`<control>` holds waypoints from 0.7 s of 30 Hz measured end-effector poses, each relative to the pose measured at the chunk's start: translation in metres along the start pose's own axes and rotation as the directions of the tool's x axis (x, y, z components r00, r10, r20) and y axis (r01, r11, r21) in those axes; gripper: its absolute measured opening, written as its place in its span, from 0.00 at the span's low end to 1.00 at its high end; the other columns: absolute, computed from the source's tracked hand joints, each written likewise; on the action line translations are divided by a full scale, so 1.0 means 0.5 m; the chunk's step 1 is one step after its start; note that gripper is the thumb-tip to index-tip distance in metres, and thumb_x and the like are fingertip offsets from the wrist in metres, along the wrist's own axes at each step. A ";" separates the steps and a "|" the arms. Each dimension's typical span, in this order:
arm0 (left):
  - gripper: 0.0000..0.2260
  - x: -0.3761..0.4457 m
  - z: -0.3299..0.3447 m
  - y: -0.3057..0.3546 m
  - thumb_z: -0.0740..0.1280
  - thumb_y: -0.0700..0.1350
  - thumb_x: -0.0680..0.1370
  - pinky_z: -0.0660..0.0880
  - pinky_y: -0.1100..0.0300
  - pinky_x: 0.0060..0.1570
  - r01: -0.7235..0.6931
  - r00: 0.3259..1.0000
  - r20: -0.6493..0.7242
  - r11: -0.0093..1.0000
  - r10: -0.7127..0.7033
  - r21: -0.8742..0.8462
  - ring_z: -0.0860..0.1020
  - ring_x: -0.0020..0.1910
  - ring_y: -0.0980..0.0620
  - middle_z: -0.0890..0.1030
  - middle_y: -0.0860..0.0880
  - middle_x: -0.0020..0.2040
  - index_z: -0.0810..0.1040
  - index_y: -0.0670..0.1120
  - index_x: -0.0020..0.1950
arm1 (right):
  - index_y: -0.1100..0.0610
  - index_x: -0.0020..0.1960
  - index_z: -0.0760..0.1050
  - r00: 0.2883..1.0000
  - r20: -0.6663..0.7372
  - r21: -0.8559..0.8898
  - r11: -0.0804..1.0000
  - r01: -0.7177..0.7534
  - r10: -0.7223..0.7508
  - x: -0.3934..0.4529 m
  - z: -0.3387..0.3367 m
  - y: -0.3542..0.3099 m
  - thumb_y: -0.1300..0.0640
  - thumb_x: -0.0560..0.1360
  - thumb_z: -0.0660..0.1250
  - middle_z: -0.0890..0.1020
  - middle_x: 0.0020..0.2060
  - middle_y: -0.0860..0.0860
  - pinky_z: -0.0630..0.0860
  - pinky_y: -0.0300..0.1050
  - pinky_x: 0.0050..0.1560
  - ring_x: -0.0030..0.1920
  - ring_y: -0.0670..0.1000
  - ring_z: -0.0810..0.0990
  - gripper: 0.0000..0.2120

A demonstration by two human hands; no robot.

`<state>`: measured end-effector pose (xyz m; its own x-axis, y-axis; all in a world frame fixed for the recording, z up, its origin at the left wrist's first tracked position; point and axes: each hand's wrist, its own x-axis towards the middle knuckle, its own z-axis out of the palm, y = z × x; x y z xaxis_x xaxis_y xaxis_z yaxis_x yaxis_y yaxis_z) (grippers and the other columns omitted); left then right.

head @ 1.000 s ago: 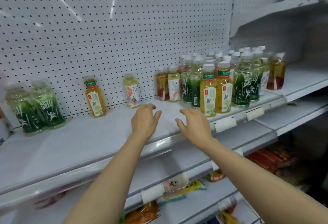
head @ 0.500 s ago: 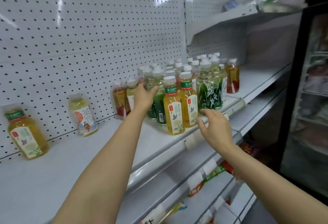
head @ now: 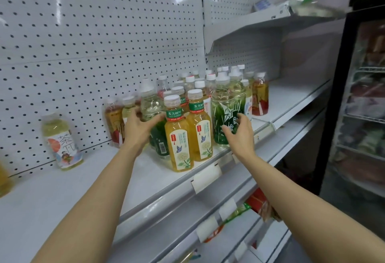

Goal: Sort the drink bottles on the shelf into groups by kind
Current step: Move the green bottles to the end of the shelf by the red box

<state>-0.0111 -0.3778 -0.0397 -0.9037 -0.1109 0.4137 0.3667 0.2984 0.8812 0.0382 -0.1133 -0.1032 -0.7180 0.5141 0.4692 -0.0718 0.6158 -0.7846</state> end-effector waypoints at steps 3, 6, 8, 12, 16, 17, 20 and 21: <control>0.40 -0.005 -0.025 -0.004 0.80 0.60 0.63 0.78 0.48 0.59 -0.001 0.986 -0.164 0.994 -0.018 -0.113 0.79 0.58 0.49 0.77 0.49 0.60 0.67 0.45 0.66 | 0.56 0.75 0.57 0.998 0.065 0.087 0.996 -0.030 0.025 0.027 0.013 0.004 0.47 0.73 0.71 0.67 0.72 0.55 0.67 0.60 0.69 0.71 0.56 0.67 0.37; 0.39 -0.004 -0.049 0.013 0.79 0.63 0.59 0.77 0.44 0.60 0.014 0.966 -0.254 0.993 -0.044 -0.119 0.79 0.57 0.47 0.76 0.47 0.59 0.65 0.50 0.62 | 0.55 0.75 0.58 0.991 0.126 0.116 0.992 -0.051 0.036 0.045 0.031 0.007 0.45 0.71 0.73 0.70 0.70 0.55 0.68 0.60 0.68 0.70 0.57 0.67 0.40; 0.37 -0.011 -0.061 0.022 0.79 0.61 0.63 0.76 0.47 0.60 0.022 0.959 -0.279 0.997 -0.044 -0.080 0.78 0.56 0.47 0.75 0.48 0.58 0.64 0.50 0.63 | 0.56 0.72 0.61 0.992 0.123 0.120 0.991 -0.052 0.037 0.055 0.039 0.013 0.44 0.69 0.74 0.73 0.67 0.55 0.70 0.59 0.65 0.68 0.57 0.69 0.39; 0.34 -0.047 -0.070 0.020 0.80 0.53 0.67 0.76 0.57 0.54 0.028 0.931 -0.361 0.998 -0.046 -0.056 0.75 0.52 0.53 0.71 0.51 0.53 0.60 0.47 0.61 | 0.52 0.64 0.64 0.990 0.136 0.206 0.979 0.004 -0.033 0.060 0.035 0.030 0.41 0.67 0.74 0.76 0.60 0.52 0.75 0.58 0.59 0.60 0.55 0.76 0.33; 0.44 -0.101 -0.083 0.030 0.81 0.60 0.60 0.75 0.46 0.64 0.047 0.895 -0.441 0.997 -0.072 -0.067 0.75 0.61 0.46 0.72 0.45 0.64 0.60 0.48 0.65 | 0.54 0.66 0.62 0.988 0.127 0.330 0.943 0.039 -0.086 0.053 0.018 0.034 0.46 0.70 0.74 0.73 0.62 0.53 0.73 0.56 0.61 0.61 0.52 0.73 0.33; 0.46 -0.113 -0.089 0.035 0.81 0.62 0.58 0.74 0.45 0.65 0.048 0.884 -0.461 0.996 -0.076 -0.071 0.76 0.62 0.46 0.73 0.45 0.65 0.60 0.50 0.66 | 0.55 0.69 0.61 0.989 0.110 0.357 0.933 0.053 -0.098 0.050 0.009 0.030 0.46 0.71 0.74 0.72 0.64 0.54 0.72 0.55 0.63 0.62 0.50 0.70 0.34; 0.47 -0.137 -0.103 0.045 0.82 0.59 0.60 0.73 0.45 0.67 0.035 0.865 -0.499 0.998 -0.056 -0.052 0.75 0.64 0.47 0.73 0.47 0.67 0.63 0.49 0.72 | 0.54 0.76 0.56 0.989 0.063 0.391 0.915 0.099 -0.134 0.046 -0.021 0.017 0.43 0.73 0.71 0.66 0.72 0.53 0.63 0.47 0.68 0.68 0.46 0.64 0.39; 0.47 -0.144 -0.107 0.049 0.82 0.59 0.60 0.73 0.45 0.67 0.039 0.859 -0.509 0.998 -0.054 -0.040 0.75 0.65 0.47 0.74 0.48 0.67 0.64 0.49 0.73 | 0.52 0.77 0.55 0.990 0.058 0.393 0.914 0.099 -0.132 0.042 -0.033 0.009 0.41 0.73 0.69 0.65 0.74 0.52 0.61 0.47 0.70 0.71 0.47 0.63 0.39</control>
<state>0.0749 -0.4134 -0.0359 -0.6835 -0.5938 0.4244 0.3398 0.2557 0.9051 0.0343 -0.0897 -0.0901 -0.7409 0.3931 0.5446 -0.4087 0.3796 -0.8300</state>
